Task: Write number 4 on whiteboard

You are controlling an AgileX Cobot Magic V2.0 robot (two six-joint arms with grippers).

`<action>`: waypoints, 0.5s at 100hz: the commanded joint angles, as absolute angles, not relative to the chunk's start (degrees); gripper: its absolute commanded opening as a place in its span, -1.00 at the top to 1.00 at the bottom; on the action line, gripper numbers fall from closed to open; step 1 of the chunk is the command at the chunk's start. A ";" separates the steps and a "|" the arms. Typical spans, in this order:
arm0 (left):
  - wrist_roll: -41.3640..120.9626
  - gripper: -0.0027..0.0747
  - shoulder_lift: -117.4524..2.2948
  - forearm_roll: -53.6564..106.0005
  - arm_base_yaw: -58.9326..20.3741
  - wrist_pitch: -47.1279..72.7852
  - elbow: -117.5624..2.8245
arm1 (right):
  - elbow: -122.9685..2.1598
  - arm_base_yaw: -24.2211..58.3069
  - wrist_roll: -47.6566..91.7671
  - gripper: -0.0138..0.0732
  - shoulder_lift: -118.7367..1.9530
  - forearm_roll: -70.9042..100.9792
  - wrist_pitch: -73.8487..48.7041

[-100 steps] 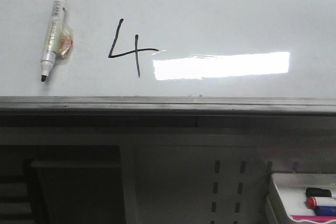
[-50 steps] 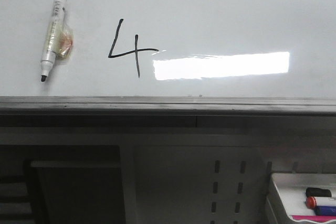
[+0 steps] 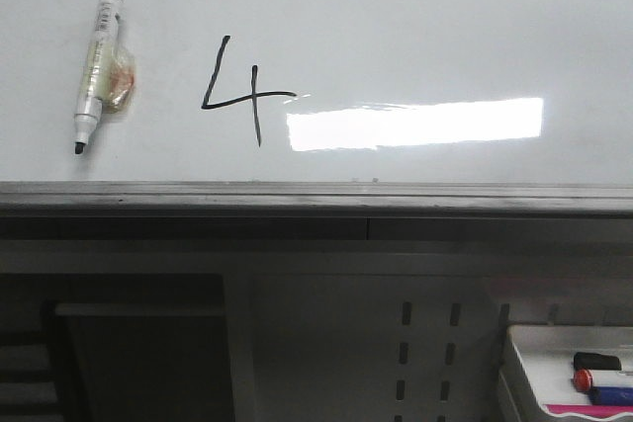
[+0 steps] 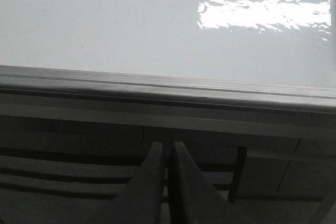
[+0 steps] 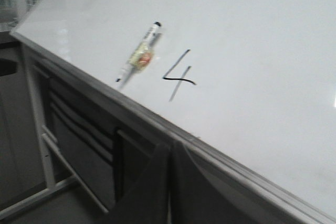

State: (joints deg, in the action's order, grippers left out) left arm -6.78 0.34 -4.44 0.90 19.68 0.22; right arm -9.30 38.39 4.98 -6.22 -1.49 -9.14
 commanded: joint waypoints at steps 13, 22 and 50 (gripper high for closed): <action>-6.69 0.98 1.78 -3.90 1.00 16.84 2.21 | -10.29 19.63 5.00 0.83 -7.05 -1.82 -4.02; -6.69 0.98 1.78 -3.90 1.00 16.84 2.21 | -8.89 10.68 5.00 0.83 -7.05 -1.71 -2.49; -6.69 0.98 1.78 -3.90 1.00 16.84 2.21 | 0.29 -3.22 1.77 0.83 -4.93 -1.71 2.45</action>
